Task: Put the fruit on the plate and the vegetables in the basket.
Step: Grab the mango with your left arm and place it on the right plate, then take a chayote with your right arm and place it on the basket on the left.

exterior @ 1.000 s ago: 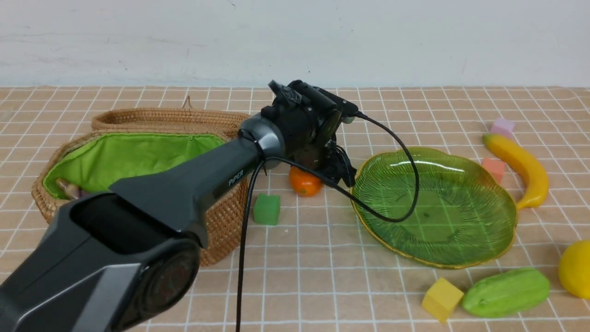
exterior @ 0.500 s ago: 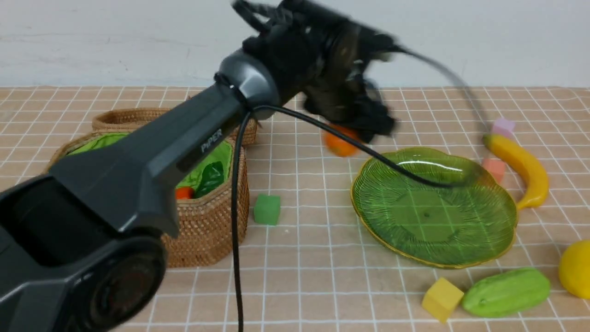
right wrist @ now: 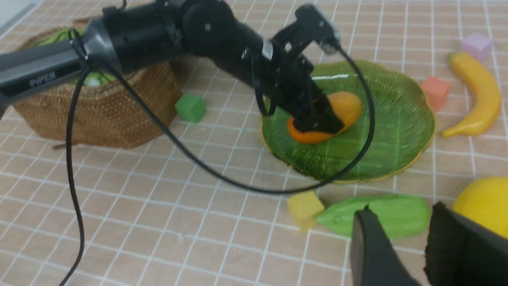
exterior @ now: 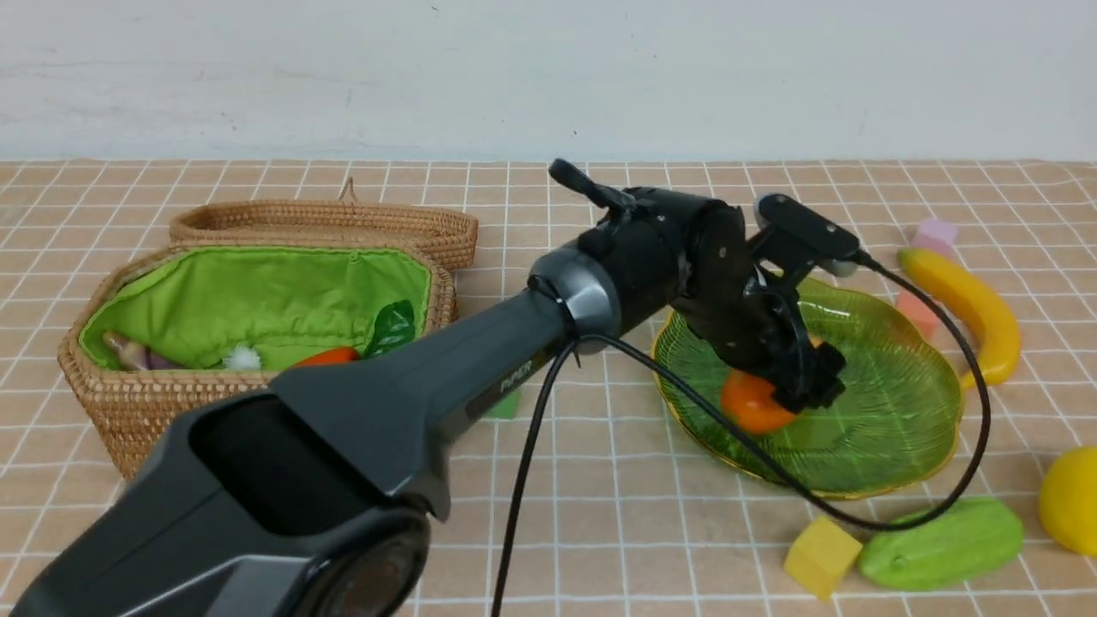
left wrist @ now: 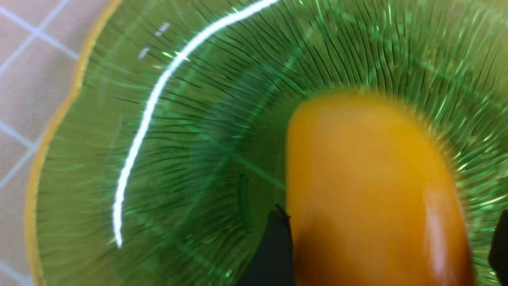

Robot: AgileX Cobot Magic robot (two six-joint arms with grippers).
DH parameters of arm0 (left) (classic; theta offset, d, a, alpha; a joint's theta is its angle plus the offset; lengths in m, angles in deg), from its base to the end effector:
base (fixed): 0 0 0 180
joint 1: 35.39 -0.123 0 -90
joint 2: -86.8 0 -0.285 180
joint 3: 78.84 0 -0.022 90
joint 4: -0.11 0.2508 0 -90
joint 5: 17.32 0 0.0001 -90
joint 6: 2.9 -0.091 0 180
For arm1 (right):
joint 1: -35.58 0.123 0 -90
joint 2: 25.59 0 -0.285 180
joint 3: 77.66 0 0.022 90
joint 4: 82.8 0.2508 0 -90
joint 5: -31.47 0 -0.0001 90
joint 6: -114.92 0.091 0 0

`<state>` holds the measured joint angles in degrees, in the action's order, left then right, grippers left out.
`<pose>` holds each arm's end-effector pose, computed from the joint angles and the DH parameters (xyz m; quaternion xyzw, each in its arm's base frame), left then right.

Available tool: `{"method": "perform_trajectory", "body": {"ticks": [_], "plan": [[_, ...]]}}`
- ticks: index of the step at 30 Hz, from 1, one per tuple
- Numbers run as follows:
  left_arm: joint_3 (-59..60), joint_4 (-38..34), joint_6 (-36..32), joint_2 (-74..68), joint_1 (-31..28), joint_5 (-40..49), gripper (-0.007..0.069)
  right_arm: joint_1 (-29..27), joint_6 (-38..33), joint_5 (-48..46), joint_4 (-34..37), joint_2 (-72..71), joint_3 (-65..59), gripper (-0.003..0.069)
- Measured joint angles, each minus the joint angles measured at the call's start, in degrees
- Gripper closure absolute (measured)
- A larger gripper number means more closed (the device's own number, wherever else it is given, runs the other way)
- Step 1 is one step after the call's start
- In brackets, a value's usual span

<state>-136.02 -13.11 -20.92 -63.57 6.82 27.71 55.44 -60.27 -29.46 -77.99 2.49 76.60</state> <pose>0.4049 -0.3872 0.2057 0.4250 0.8264 -0.1770 0.3243 0.0169 0.0132 0.3850 -0.1128 0.8339 0.1560 0.5173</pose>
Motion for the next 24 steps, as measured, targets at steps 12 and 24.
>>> {"method": "perform_trajectory", "body": {"ticks": [12, 24], "plan": [[3.3, 6.9, 14.6, 22.7, 1.3, 25.6, 0.0201, 0.0, -4.8, -4.9, 1.2, 18.3, 0.1, 0.0416], [56.5, 13.7, 23.1, 71.4, 4.2, 20.1, 0.0638, 0.0, -11.4, -2.8, -10.2, 38.9, 0.1, 0.0422]]}}
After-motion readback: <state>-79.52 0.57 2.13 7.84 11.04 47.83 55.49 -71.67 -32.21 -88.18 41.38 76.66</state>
